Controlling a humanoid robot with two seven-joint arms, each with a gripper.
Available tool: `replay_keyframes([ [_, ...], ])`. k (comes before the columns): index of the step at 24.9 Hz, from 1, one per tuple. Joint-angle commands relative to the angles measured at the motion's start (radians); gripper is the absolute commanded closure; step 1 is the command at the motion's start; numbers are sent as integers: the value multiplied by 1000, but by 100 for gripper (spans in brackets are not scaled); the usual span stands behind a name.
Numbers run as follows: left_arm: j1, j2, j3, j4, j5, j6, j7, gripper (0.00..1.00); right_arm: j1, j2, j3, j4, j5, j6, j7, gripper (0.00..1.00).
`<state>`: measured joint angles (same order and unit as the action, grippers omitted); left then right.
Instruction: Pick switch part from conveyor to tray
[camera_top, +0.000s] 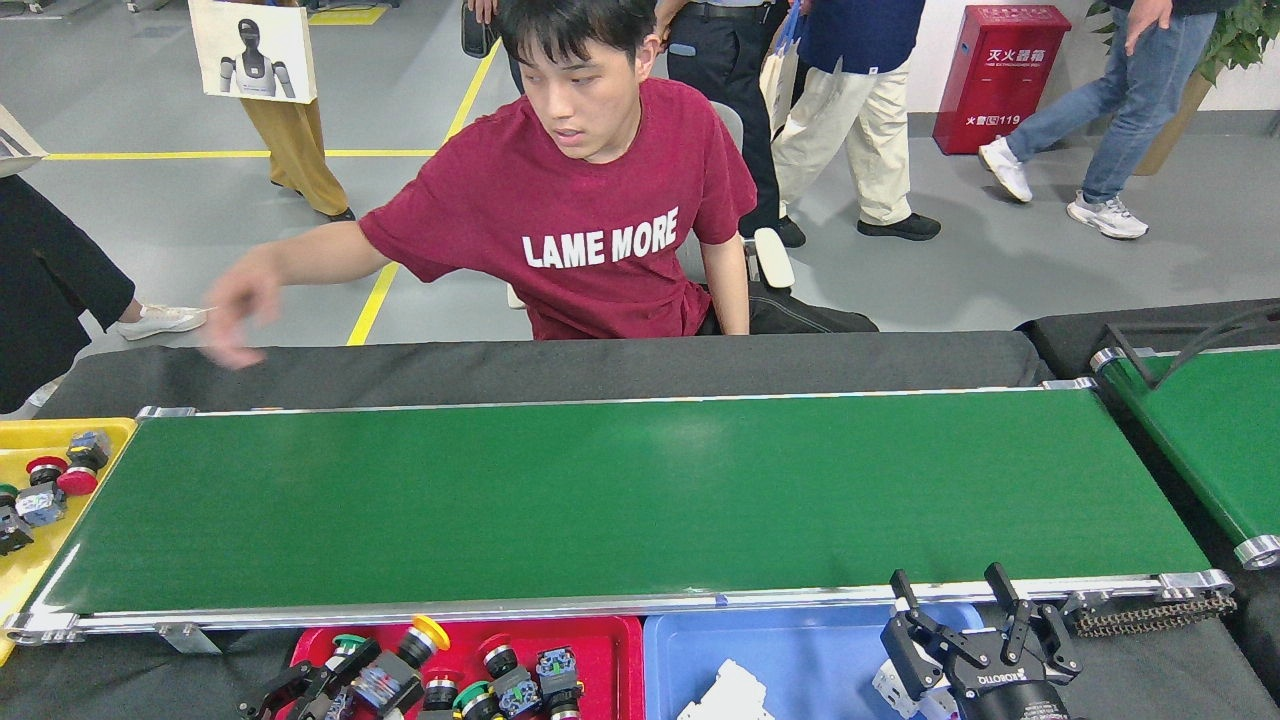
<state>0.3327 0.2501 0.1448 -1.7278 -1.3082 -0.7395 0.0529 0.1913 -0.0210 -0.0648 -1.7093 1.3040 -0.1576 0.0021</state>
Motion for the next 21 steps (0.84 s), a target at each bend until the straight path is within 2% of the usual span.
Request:
replay_keyframes([
  [1,-1,-3,21,-10,9,48,4,0,-3,-2,-7,-15,-3,3,-1,1],
  [2,0,-5,36,-7,9,108,4,0,-3,-2,-7,-15,-3,1,-1,1],
  [6,0,0,88,45,4,485,12,0,-3,0,-9,-15,-3,3,-1,1],
  [8,-6,5,98,76,4,589,15,0,-3,0,-9,-15,-3,3,-1,1],
  [15,-20,6,128,99,9,603,15,0,-4,1,-7,-15,-3,3,-1,1],
  [21,-35,29,131,89,4,572,15,0,-3,1,-7,-15,-3,3,-1,1],
])
